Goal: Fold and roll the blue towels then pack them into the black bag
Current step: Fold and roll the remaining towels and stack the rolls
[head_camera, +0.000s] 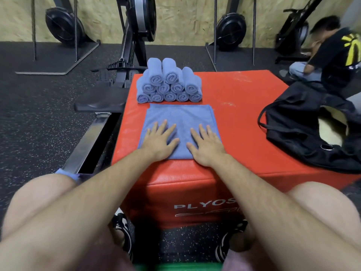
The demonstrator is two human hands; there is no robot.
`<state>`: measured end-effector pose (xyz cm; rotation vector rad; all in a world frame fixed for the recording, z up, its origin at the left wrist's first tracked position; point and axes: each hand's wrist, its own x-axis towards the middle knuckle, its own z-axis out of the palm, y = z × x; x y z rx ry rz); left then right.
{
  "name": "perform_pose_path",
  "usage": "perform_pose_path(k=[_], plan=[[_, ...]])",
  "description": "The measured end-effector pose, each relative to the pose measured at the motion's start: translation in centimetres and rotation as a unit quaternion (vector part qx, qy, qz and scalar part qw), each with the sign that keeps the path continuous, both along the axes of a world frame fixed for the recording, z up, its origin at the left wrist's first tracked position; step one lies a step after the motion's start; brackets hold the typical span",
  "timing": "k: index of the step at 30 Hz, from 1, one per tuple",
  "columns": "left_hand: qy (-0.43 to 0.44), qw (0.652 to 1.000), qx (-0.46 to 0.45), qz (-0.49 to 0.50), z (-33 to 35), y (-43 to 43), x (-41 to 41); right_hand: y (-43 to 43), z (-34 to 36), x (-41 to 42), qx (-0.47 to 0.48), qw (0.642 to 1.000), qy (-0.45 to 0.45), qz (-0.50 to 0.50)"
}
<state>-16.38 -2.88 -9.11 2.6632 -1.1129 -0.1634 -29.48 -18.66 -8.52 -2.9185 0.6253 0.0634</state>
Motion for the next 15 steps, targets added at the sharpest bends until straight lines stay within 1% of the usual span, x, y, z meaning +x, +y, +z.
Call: perform_pose_path(k=[2,4,8,12,15], plan=[[0.024,0.999,0.042,-0.003,-0.8,-0.7,-0.4,0.5,-0.3,0.4,0.01,0.999,0.042,-0.006],[0.022,0.998,0.059,-0.001,-1.1,-0.7,-0.8,0.8,-0.5,0.4,0.018,0.998,0.053,-0.016],[0.019,0.998,0.064,0.002,-1.0,0.1,-1.9,1.5,-0.4,-0.8,0.021,0.998,0.058,-0.019],[0.019,0.997,0.072,-0.011,-0.9,2.3,-5.1,3.1,0.2,-3.9,-0.001,0.995,0.095,0.011],[0.017,0.997,0.069,-0.025,-0.5,2.7,-5.5,2.7,1.6,-4.4,-0.006,0.992,0.123,0.024]])
